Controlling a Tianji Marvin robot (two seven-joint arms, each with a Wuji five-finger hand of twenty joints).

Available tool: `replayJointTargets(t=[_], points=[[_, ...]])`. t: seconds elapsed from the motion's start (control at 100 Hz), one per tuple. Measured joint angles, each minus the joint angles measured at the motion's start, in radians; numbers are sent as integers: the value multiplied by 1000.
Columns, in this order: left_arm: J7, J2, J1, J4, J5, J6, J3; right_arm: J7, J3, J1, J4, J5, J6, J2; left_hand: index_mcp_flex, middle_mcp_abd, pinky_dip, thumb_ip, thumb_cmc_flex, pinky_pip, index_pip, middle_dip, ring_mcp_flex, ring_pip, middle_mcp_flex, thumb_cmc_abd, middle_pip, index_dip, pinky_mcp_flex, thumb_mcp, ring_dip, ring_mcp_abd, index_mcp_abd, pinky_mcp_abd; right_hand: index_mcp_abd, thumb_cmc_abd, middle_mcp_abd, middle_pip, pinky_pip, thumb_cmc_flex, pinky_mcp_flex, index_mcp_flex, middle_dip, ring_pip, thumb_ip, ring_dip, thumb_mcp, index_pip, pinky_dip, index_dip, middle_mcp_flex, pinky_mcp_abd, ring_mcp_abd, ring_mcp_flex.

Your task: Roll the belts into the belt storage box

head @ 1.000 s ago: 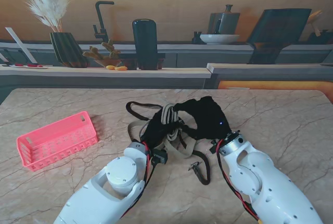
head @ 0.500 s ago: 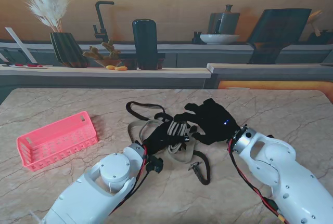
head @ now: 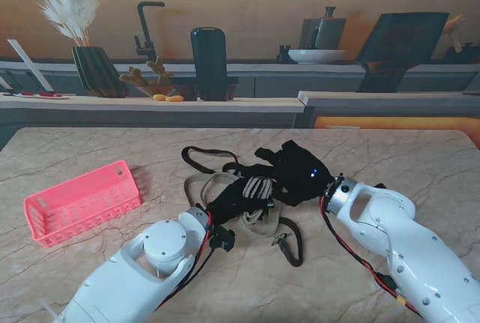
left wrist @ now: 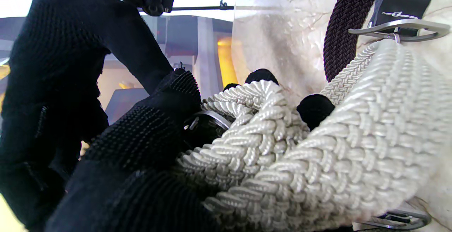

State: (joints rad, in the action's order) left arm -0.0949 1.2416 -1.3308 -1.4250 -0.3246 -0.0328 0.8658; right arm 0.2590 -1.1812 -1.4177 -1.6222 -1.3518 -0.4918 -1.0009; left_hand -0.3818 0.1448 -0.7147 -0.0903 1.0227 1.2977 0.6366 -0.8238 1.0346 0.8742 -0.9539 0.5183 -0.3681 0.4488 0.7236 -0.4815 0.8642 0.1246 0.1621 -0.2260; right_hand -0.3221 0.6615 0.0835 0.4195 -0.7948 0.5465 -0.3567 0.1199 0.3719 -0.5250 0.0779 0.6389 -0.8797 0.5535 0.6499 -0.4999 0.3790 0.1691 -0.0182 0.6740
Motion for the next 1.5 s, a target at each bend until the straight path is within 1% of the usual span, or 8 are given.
replayJointTargets(t=[0.22,0.56,0.8,0.94,1.06,1.2,1.31,1.5], points=[[-2,0,2,1,-5,0,-3,1,62,74,67,6,-14,4,0,8,0,0,0,-2,-1,0,0,0,0,0,0,0,0,0,0,0,0,0,12,-23,-4,26,0,0,-1,129,0,-16,0,0,20,68,1,-31,40,-1,3,1],[-1,-3,-1,2,-19,14,1,39,134,148,132,29,-51,6,0,9,0,6,-11,-7,-7,9,0,-2,0,0,0,-1,2,-6,0,-2,17,0,82,-49,-55,59,0,30,-14,273,1,-59,0,12,51,85,1,-39,202,-1,16,32],[-35,-6,-2,-4,-59,75,10,41,168,194,155,8,-112,14,-4,13,0,7,-20,-7,-13,23,0,-11,0,0,0,-11,2,-6,0,-10,17,-1,138,-48,-56,93,0,44,-14,323,16,-91,2,25,63,99,1,-34,248,-1,23,44],[-37,-5,-3,-5,-72,84,13,83,184,210,169,0,-125,17,-20,15,0,7,-21,-9,-24,33,1,-11,3,0,-9,-11,2,-6,0,-10,17,-3,123,-48,-99,102,-3,101,-27,409,26,-105,63,26,159,180,1,142,442,3,27,101],[-37,-4,-7,-10,-75,92,20,126,193,217,182,0,-126,16,-21,27,0,1,-25,-9,-34,70,1,-11,23,0,-49,-11,-2,-6,0,-10,19,-13,119,-17,-98,65,-20,106,-41,511,25,-122,98,36,189,182,1,240,606,14,28,164],[-36,-3,-13,-16,-84,94,27,170,201,220,198,2,-120,13,-21,58,0,18,-103,-76,-77,209,-43,-76,136,-11,-135,-25,-94,-38,-20,2,24,-55,113,8,-97,61,-37,85,-56,572,24,-153,147,38,164,182,-1,287,674,24,28,200],[-26,-1,-15,-20,-83,93,30,184,193,211,196,-2,-98,10,-11,58,20,30,-148,-150,-123,290,-147,-141,204,-11,-136,-29,-204,-55,-50,72,24,-85,108,17,-97,61,-46,85,-65,584,23,-166,155,45,158,182,-8,297,684,27,28,210],[5,1,-25,-30,-54,66,40,192,155,174,168,-20,-61,7,1,58,87,35,-221,-282,-180,354,-300,-278,288,-54,-38,-42,-371,4,-152,127,6,-121,107,26,-99,91,-68,60,-74,603,23,-211,174,59,147,204,-12,303,713,31,28,221]])
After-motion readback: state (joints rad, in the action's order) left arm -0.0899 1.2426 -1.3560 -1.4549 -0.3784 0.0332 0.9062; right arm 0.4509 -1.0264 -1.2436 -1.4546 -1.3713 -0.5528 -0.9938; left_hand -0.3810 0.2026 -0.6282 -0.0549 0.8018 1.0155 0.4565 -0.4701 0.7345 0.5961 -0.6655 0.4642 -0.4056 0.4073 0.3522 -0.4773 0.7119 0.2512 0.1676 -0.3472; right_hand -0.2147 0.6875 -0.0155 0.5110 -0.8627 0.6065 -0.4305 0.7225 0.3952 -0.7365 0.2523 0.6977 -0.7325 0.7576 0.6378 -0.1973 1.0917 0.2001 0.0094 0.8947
